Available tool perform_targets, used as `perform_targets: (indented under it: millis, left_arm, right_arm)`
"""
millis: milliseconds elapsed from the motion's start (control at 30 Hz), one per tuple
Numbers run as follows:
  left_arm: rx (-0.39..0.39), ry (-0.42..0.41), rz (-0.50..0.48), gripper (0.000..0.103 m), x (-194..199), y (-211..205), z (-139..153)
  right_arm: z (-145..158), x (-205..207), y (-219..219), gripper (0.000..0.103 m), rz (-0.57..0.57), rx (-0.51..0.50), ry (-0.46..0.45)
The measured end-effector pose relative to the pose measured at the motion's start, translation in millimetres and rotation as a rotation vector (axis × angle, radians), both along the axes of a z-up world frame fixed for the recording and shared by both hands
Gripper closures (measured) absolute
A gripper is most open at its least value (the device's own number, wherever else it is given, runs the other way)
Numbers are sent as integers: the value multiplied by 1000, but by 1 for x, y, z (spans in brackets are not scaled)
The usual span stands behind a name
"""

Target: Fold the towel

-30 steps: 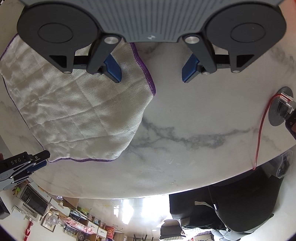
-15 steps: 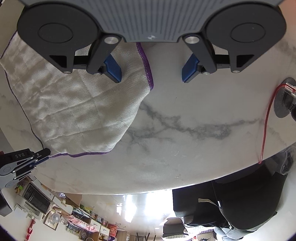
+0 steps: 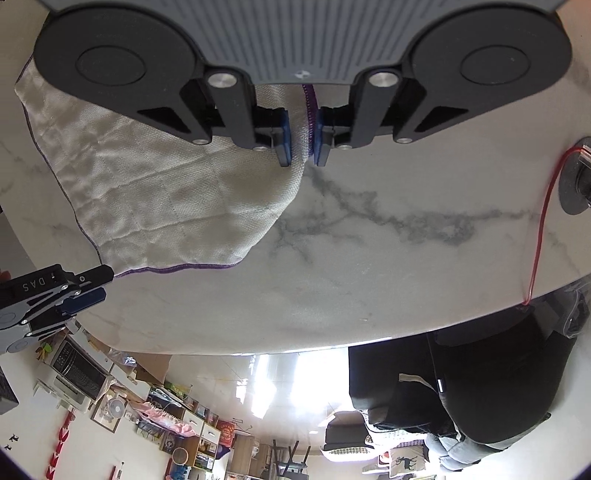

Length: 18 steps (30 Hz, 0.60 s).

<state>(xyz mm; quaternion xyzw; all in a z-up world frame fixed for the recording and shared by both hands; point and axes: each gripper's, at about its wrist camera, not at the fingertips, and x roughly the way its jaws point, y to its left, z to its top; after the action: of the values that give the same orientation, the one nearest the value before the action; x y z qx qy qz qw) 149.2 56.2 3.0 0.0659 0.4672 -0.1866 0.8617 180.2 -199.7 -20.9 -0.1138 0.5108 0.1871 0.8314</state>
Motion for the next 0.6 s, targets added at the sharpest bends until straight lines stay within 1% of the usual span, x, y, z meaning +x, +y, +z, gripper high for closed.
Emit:
perform_targets:
  millis: [167, 233, 367, 467, 567, 600]
  left_arm:
    - [-15, -59, -122, 91, -22, -21, 13]
    - [-19, -71, -173, 91, -33, -33, 16]
    - [-39, -55, -246, 91, -48, -52, 11]
    - [-52, -26, -267, 91, -54, -63, 0]
    - [-49, 3, -283, 90, -59, -71, -12]
    - [-48, 11, -288, 87, -61, -73, -15]
  right_arm:
    - [9, -7, 16, 57, 39, 16, -10]
    - [12, -10, 23, 57, 54, 30, -12]
    - [17, -19, 36, 57, 94, 49, -14]
    - [19, -27, 47, 57, 126, 69, -12]
    - [20, -34, 59, 58, 162, 98, 0]
    - [20, -37, 64, 58, 177, 105, 5]
